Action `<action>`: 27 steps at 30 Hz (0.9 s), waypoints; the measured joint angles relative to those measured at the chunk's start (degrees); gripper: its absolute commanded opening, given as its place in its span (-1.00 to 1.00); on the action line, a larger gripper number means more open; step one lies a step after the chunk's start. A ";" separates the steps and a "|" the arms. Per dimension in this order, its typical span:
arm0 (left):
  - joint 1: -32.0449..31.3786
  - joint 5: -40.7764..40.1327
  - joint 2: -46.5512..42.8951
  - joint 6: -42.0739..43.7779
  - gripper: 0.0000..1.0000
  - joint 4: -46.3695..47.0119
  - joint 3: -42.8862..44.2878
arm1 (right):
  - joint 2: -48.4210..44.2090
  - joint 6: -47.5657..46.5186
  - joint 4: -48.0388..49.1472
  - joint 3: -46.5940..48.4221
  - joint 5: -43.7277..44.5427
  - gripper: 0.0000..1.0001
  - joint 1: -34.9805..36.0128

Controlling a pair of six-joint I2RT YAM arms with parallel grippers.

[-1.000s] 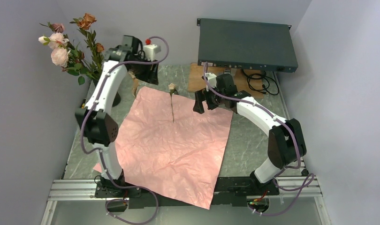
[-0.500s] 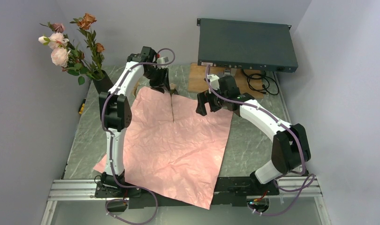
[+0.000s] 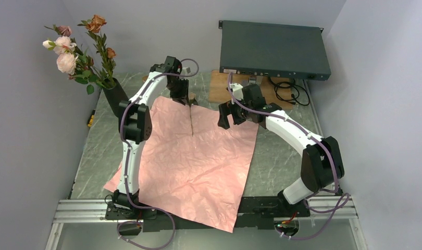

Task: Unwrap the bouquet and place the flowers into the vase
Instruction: Pick up the fake flower from the wrapping paper.

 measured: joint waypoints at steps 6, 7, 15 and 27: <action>-1.25 -3.10 1.18 1.27 -0.51 1.42 1.40 | 0.85 -0.04 -0.20 0.85 0.09 0.99 0.00; -1.42 -3.54 1.79 1.29 -0.51 1.55 2.16 | 0.98 -0.04 -0.20 0.94 0.09 0.99 0.00; -2.27 -6.14 5.62 1.29 -0.42 3.72 4.00 | 1.64 -0.02 -0.15 1.49 0.28 0.99 0.00; -3.52 -8.98 7.87 1.25 -0.69 5.33 4.00 | 2.16 0.00 -0.17 2.23 0.70 1.00 0.00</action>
